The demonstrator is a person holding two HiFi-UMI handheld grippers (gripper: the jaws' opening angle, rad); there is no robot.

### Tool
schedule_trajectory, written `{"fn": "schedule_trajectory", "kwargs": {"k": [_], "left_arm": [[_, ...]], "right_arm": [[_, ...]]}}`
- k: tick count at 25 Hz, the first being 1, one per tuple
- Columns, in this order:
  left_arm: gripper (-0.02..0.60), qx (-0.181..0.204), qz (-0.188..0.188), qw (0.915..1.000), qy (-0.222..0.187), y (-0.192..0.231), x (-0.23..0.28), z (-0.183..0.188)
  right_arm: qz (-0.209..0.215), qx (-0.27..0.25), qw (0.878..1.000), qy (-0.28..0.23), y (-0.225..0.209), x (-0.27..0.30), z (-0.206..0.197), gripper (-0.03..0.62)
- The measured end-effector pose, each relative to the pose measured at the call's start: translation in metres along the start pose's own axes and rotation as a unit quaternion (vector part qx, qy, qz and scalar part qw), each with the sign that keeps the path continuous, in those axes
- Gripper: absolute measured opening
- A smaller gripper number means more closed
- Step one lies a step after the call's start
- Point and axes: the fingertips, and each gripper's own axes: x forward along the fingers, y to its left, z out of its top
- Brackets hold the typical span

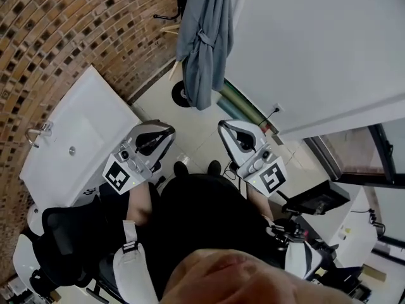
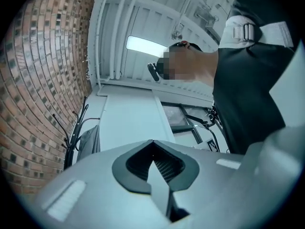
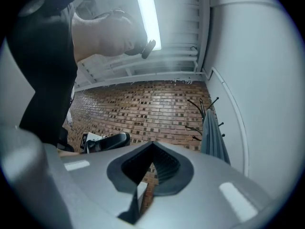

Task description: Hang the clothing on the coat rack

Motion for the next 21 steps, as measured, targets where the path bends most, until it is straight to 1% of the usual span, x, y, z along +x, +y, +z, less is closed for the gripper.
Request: {"fn": "schedule_trajectory", "kwargs": {"k": [4,7,10,15,21], "left_arm": [[0.002,0.000,0.020,0.9997,0.013,0.000,0.014,-0.004],[0.002,0.020,0.022,0.9991,0.029,-0.001,0.024,-0.005],[0.002,0.035,0.024,0.9984,0.037,-0.004,0.025,-0.002],[0.002,0.046,0.031,0.9973,0.048,-0.004,0.030,-0.005],[0.002,0.043,0.034,0.9975,0.044,0.001,0.028,-0.007]], "right_arm": [[0.006,0.014,1.000,-0.010,-0.020,-0.009,0.001,0.002],[0.005,0.022,1.000,-0.013,-0.035,-0.017,0.000,0.002],[0.002,0.025,0.999,-0.020,-0.038,-0.023,0.000,0.002],[0.007,0.024,1.000,-0.020,-0.043,-0.022,0.000,0.002],[0.008,0.020,1.000,-0.013,-0.045,-0.021,-0.003,0.002]]}}
